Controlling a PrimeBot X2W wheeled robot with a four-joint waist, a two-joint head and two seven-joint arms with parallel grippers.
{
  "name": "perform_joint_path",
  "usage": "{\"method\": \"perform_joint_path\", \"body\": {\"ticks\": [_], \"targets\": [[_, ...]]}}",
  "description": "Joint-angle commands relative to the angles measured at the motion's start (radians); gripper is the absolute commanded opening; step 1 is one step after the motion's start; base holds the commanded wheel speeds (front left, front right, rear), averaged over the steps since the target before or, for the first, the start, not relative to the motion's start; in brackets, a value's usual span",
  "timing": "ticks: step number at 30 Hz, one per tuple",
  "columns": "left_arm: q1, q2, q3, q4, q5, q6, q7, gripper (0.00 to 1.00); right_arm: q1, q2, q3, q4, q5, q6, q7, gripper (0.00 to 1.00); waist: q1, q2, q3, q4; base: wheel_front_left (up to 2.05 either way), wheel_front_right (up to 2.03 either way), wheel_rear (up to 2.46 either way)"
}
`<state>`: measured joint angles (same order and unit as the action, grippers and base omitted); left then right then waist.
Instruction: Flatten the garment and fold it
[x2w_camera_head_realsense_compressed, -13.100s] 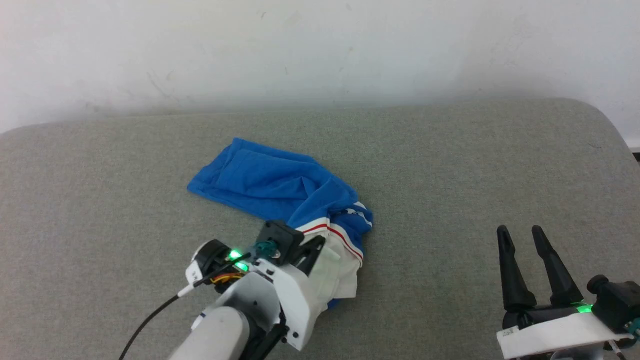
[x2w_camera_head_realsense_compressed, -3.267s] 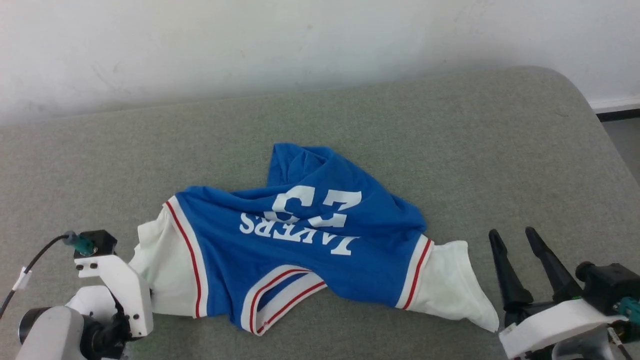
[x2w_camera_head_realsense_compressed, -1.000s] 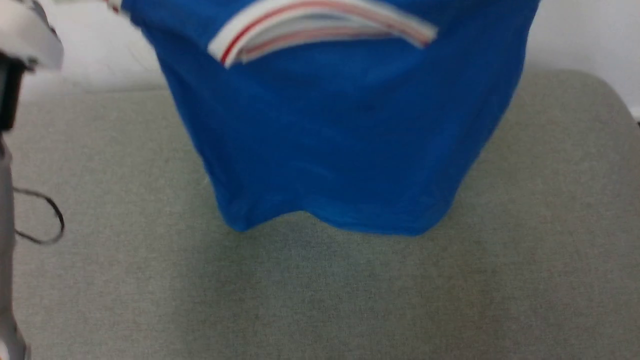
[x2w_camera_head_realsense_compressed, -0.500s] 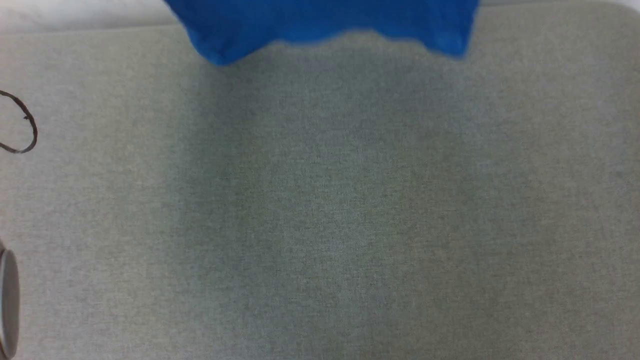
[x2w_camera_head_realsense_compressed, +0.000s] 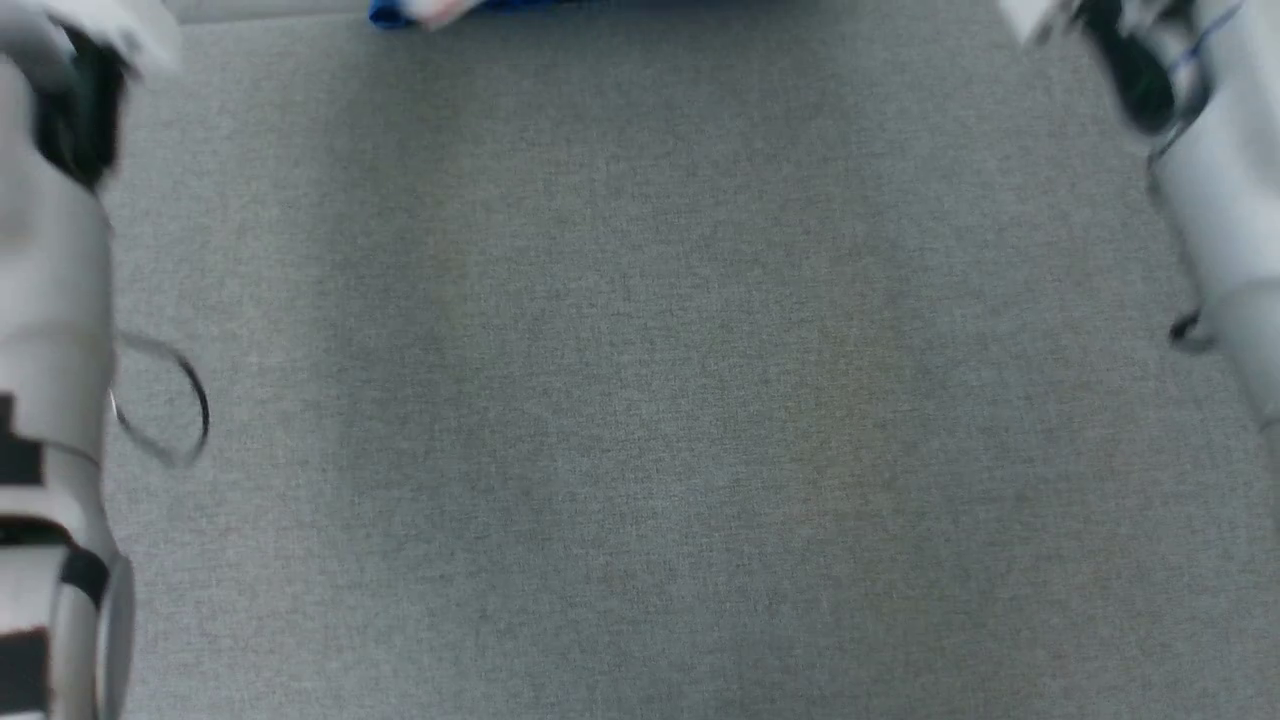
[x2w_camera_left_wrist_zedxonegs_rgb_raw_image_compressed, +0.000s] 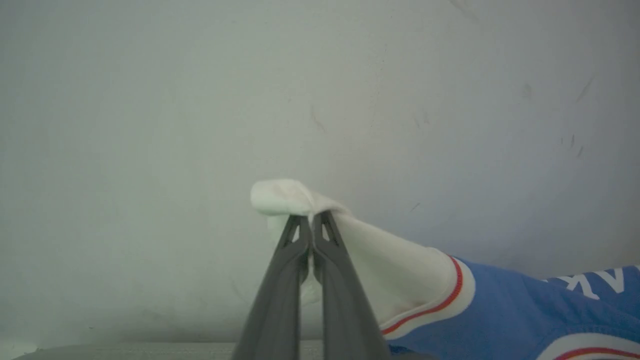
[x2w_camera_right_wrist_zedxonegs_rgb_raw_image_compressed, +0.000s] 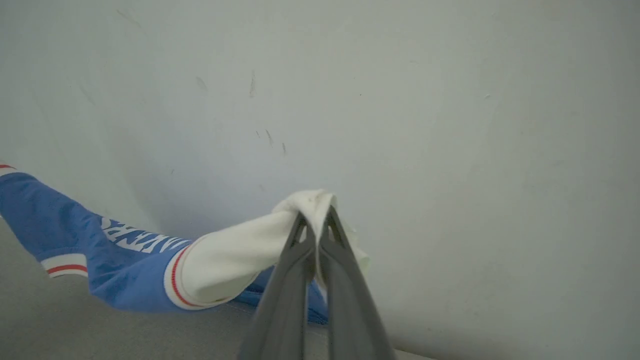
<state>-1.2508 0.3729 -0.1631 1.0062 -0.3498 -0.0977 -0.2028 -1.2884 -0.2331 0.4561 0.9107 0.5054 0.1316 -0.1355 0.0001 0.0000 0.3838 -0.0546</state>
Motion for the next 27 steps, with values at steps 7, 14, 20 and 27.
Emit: {"method": "perform_joint_path", "body": {"ticks": [7,14,20,27], "targets": [[0.185,-0.012,0.007,0.085,-0.061,-0.025,-0.032,0.0,0.213,-0.021,0.079,0.028,0.12,-0.001,-0.065,0.0,-0.0001,0.0,-0.112,0.019,0.0,0.0,0.0],[0.482,0.024,0.053,-0.004,-0.109,-0.012,-0.054,0.0,0.513,-0.1,0.101,-0.129,0.226,-0.001,-0.106,0.0,-0.0001,0.0,-0.26,0.024,0.0,0.0,0.0],[0.756,0.047,0.088,-0.192,-0.14,0.044,-0.028,0.0,0.731,-0.164,0.073,-0.281,0.233,-0.001,-0.088,0.0,-0.0001,0.0,-0.324,0.027,0.0,0.0,0.0],[1.212,0.069,0.157,-0.688,-0.205,0.2,0.182,0.0,1.032,-0.198,-0.079,-0.513,0.166,-0.001,0.034,0.0,-0.0001,0.0,-0.36,0.028,0.0,0.0,0.0]]}}
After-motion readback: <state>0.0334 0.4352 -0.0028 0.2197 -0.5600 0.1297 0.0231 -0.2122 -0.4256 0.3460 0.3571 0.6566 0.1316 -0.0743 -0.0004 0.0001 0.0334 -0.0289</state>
